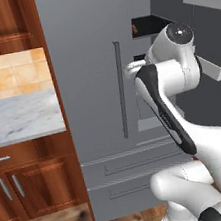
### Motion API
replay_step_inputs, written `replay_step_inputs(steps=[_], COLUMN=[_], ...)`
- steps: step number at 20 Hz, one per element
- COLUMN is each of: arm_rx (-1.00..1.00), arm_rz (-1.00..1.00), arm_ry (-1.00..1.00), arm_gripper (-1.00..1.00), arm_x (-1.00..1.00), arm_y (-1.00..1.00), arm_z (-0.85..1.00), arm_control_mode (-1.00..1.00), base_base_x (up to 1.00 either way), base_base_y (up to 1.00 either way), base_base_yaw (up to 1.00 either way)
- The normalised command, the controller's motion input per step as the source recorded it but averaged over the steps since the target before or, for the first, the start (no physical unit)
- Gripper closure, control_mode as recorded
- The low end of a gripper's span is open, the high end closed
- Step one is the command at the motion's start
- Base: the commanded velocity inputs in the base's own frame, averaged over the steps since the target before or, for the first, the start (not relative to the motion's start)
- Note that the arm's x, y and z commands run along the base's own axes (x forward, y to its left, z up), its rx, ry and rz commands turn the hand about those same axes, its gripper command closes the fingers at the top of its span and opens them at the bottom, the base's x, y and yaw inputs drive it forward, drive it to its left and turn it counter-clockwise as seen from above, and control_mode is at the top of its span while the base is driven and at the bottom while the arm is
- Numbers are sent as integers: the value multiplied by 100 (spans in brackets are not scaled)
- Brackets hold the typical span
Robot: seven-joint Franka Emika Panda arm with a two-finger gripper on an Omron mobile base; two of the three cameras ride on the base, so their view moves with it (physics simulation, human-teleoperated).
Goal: Move the hot dog bun to the plate on the dining table and place the condiment next to that plate. Then navigate to the fridge and take the sausage and place it on the plate as well.
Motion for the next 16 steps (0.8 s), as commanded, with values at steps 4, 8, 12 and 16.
replay_step_inputs(steps=[4, 8, 12, 16], arm_rx=[4, 0, 0, 0], arm_rz=[-5, -3, -2, 0], arm_ry=[-12, -6, 1, 3], arm_gripper=[-100, -100, -100, -100], arm_x=[20, 45, 59, 70], arm_y=[23, 18, 8, 0], arm_z=[0, 0, 0, -2], arm_control_mode=[-100, -100, -100, -100], base_base_x=[0, 0, 0, 0], base_base_y=[0, 0, 0, 0], base_base_yaw=[0, 0, 0, 0])
